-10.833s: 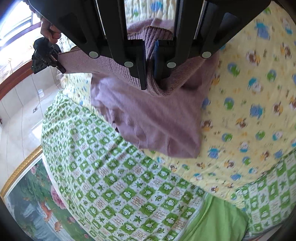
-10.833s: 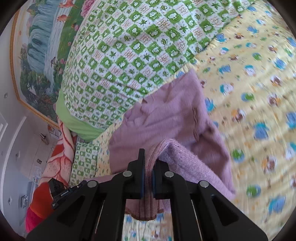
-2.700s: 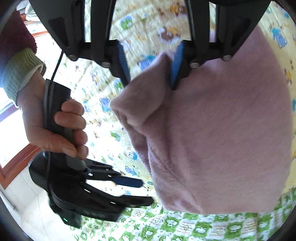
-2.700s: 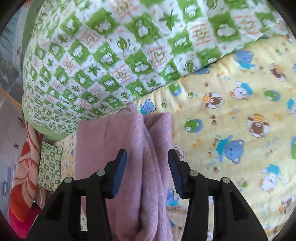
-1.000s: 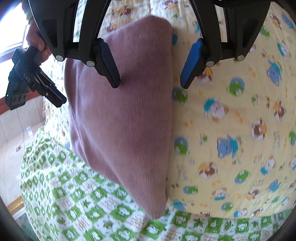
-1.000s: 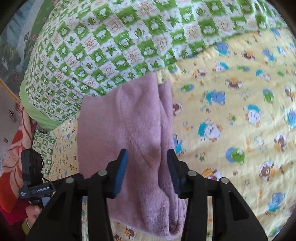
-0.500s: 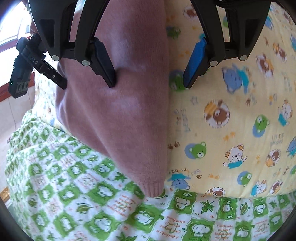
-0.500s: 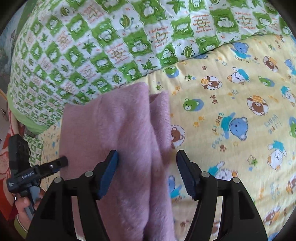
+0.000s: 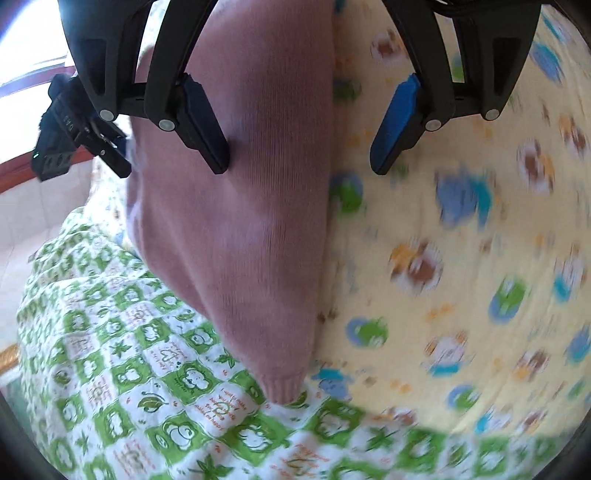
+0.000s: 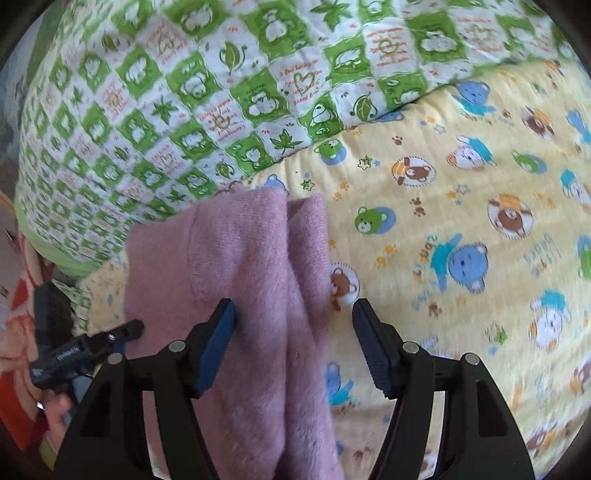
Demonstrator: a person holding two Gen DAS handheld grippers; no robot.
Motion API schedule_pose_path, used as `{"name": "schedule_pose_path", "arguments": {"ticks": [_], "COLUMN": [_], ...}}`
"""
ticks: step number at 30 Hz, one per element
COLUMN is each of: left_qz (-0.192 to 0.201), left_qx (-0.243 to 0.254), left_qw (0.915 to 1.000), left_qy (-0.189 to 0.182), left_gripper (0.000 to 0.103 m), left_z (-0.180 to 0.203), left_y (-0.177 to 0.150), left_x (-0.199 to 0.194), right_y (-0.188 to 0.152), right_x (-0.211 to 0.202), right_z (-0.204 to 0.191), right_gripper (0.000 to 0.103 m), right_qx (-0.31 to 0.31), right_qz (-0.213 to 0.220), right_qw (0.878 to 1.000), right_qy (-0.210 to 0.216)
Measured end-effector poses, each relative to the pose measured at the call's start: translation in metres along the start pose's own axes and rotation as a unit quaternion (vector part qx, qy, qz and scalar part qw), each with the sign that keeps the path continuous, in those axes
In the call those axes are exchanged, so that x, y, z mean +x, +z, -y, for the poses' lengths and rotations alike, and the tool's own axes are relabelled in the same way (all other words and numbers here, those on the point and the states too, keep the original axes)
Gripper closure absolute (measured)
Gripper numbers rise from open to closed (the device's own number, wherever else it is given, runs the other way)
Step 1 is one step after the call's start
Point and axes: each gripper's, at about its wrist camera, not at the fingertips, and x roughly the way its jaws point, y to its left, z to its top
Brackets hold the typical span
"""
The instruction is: Fold small clothes
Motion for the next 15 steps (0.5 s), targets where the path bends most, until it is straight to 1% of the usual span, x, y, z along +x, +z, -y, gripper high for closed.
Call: {"name": "schedule_pose_path", "arguments": {"ticks": [2, 3, 6, 10, 12, 15], "left_qz": [-0.007, -0.012, -0.02, -0.042, -0.046, -0.048], "left_qx": [-0.01, -0.013, -0.015, -0.003, -0.004, -0.011], "left_qw": [0.9999, 0.9997, 0.9994, 0.9987, 0.9985, 0.9978], "left_qy": [-0.011, -0.016, -0.025, -0.028, -0.03, -0.045], "left_gripper": [0.023, 0.023, 0.021, 0.02, 0.018, 0.019], "left_z": [-0.005, -0.007, -0.007, -0.002, -0.002, -0.004], "left_y": [-0.014, -0.023, -0.041, -0.053, -0.055, -0.055], "left_x": [-0.004, -0.006, -0.007, 0.006, 0.012, 0.02], "right_y": [-0.009, -0.013, -0.03, -0.045, -0.047, -0.044], "right_x": [-0.012, -0.015, -0.017, -0.006, -0.001, 0.004], "right_z": [0.003, 0.003, 0.004, 0.01, 0.012, 0.012], "right_gripper": [0.034, 0.031, 0.028, 0.027, 0.027, 0.027], "right_qx": [0.007, 0.008, 0.01, 0.012, 0.018, 0.019], "right_qz": [0.003, 0.001, -0.014, -0.04, -0.045, -0.051], "right_qw": [1.0, 1.0, 0.999, 0.998, 0.997, 0.997], "right_qy": [0.022, 0.029, 0.044, 0.051, 0.053, 0.062]}}
